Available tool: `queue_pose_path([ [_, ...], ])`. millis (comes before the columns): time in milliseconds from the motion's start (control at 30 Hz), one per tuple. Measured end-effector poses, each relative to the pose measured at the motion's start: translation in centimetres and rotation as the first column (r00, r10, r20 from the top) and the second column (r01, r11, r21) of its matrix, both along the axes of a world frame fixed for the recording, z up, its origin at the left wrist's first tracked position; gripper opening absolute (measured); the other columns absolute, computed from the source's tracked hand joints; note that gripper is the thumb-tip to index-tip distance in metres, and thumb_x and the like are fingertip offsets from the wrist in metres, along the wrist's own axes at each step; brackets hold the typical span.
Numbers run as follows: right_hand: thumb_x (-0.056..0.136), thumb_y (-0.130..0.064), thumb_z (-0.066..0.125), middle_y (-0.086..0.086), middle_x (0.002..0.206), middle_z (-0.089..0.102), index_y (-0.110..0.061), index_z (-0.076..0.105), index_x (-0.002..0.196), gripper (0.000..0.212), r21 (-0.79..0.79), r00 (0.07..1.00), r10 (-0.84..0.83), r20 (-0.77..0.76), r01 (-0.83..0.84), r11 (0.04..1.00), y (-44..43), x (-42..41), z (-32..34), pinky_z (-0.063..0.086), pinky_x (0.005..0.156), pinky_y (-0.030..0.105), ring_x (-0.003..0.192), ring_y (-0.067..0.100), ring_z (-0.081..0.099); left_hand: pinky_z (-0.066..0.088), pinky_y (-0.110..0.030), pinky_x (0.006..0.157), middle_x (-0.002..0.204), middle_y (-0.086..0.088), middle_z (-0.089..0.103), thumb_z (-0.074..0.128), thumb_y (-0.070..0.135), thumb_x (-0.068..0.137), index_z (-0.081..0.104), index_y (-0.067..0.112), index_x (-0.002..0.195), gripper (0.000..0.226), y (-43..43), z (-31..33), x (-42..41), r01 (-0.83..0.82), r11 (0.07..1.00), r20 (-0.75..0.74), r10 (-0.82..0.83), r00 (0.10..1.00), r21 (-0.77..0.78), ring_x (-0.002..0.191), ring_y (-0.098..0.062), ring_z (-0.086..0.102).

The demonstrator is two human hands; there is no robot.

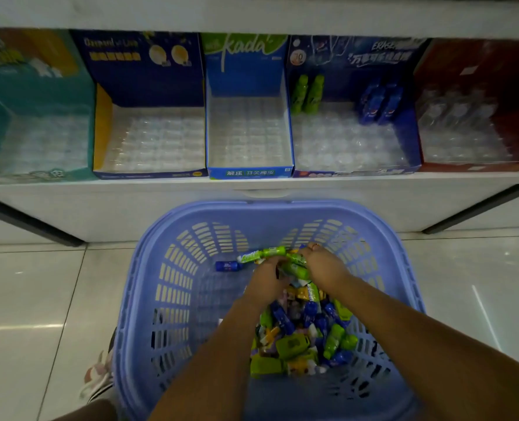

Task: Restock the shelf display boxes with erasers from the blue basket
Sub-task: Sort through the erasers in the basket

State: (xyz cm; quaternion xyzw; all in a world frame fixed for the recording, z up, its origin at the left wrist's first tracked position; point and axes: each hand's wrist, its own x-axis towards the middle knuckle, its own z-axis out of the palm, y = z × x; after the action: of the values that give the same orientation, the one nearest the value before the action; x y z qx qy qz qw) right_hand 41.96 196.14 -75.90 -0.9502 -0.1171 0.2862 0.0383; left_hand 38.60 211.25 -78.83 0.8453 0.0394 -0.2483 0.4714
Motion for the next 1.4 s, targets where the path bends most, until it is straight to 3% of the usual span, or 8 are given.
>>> queue_pose_path([
  [300, 0.09, -0.012, 0.057, 0.015, 0.12, 0.057, -0.009, 0.057, 0.12, 0.03, -0.044, 1.0, -0.005, -0.028, 0.004, 0.999, 1.4, 1.1, -0.6, 0.048, 0.092, 0.035, 0.112, 0.03, 0.055, 0.05, -0.032, 0.087, 0.111, -0.011, 0.068, 0.082, 0.021, 0.072, 0.065, 0.005, 0.111, 0.045, -0.2, -1.0, 0.3, 0.091, 0.995, -0.113, -0.087, 0.99, 0.027, 0.102, -0.025, 0.063],
  [433, 0.085, -0.024, 0.064, 0.01, 0.093, 0.06, -0.011, 0.061, 0.093, 0.016, 0.197, 0.971, -0.153, -0.184, 0.188, 0.962, 1.3, 0.8, 2.0, 0.042, 0.067, 0.03, 0.091, 0.028, 0.06, 0.051, -0.025, 0.072, 0.108, -0.009, 0.068, 0.083, 0.017, 0.07, 0.062, 0.008, 0.111, 0.047, 0.6, 0.8, 1.2, 0.118, 0.992, -0.204, -0.124, 0.971, -0.041, 0.077, -0.006, 0.06],
  [633, 0.086, -0.006, 0.066, 0.005, 0.093, 0.061, -0.018, 0.059, 0.107, 0.025, 0.513, 0.744, -0.122, -0.657, 0.561, 0.649, -2.0, -0.5, 10.2, 0.057, 0.076, 0.032, 0.082, 0.019, 0.066, 0.052, -0.032, 0.067, 0.085, -0.002, 0.063, 0.08, 0.023, 0.073, 0.062, 0.016, 0.095, 0.03, 1.4, 7.5, 3.9, 0.431, 0.902, -0.234, -0.416, 0.879, 0.015, 0.075, -0.015, 0.059],
  [833, 0.085, -0.011, 0.057, 0.008, 0.097, 0.069, -0.009, 0.059, 0.119, 0.034, 0.79, 0.837, -0.024, -0.547, 0.525, 0.316, -4.1, 0.2, 19.2, 0.054, 0.077, 0.022, 0.083, 0.018, 0.066, 0.053, -0.032, 0.086, 0.092, -0.004, 0.071, 0.078, 0.018, 0.076, 0.066, 0.015, 0.102, 0.028, 1.6, 17.4, 4.9, 0.365, 0.907, -0.087, -0.39, 0.917, -0.21, 0.083, -0.014, 0.066],
  [967, 0.083, -0.02, 0.062, 0.004, 0.094, 0.069, -0.019, 0.065, 0.111, 0.028, 0.911, 0.946, -0.269, -0.181, 0.265, 0.317, -4.5, 2.7, 23.0, 0.052, 0.073, 0.016, 0.077, 0.007, 0.065, 0.054, -0.022, 0.081, 0.085, 0.002, 0.069, 0.071, 0.013, 0.083, 0.068, 0.02, 0.1, 0.018, 2.0, 22.7, 5.1, 0.275, 0.886, 0.01, -0.293, 0.956, -0.372, 0.081, -0.008, 0.065],
  [1133, 0.076, -0.002, 0.074, 0.007, 0.078, 0.063, -0.001, 0.061, 0.102, 0.029, 0.884, 0.757, -0.627, 0.183, 0.152, 0.443, -3.0, 9.1, 24.2, 0.054, 0.072, 0.028, 0.069, 0.012, 0.062, 0.051, -0.043, 0.094, 0.101, -0.018, 0.065, 0.062, 0.011, 0.089, 0.065, 0.01, 0.102, 0.014, 1.2, 24.7, 5.0, -0.006, 0.865, 0.055, 0.039, 0.998, -0.501, 0.095, -0.03, 0.062],
  [1267, 0.079, -0.011, 0.071, 0.018, 0.104, 0.068, -0.002, 0.065, 0.103, 0.026, 0.619, 0.7, -0.491, 0.519, 0.089, 0.78, -1.8, 14.0, 24.6, 0.043, 0.078, 0.025, 0.095, 0.023, 0.062, 0.058, -0.025, 0.077, 0.095, -0.008, 0.067, 0.062, 0.015, 0.089, 0.065, 0.014, 0.095, 0.006, 0.8, 24.2, 5.4, -0.147, 0.786, 0.036, 0.21, 0.977, -0.601, 0.081, -0.015, 0.068],
  [1400, 0.083, -0.008, 0.064, 0.02, 0.107, 0.066, 0.002, 0.065, 0.103, 0.022, 0.494, 0.759, -0.366, 0.538, 0.069, 0.867, -0.5, 17.0, 24.3, 0.044, 0.082, 0.029, 0.102, 0.03, 0.06, 0.058, -0.024, 0.07, 0.098, -0.008, 0.068, 0.059, 0.02, 0.092, 0.061, 0.012, 0.106, 0.016, 0.8, 23.6, 5.9, -0.218, 0.725, 0.012, 0.298, 0.954, -0.654, 0.085, -0.016, 0.071],
])
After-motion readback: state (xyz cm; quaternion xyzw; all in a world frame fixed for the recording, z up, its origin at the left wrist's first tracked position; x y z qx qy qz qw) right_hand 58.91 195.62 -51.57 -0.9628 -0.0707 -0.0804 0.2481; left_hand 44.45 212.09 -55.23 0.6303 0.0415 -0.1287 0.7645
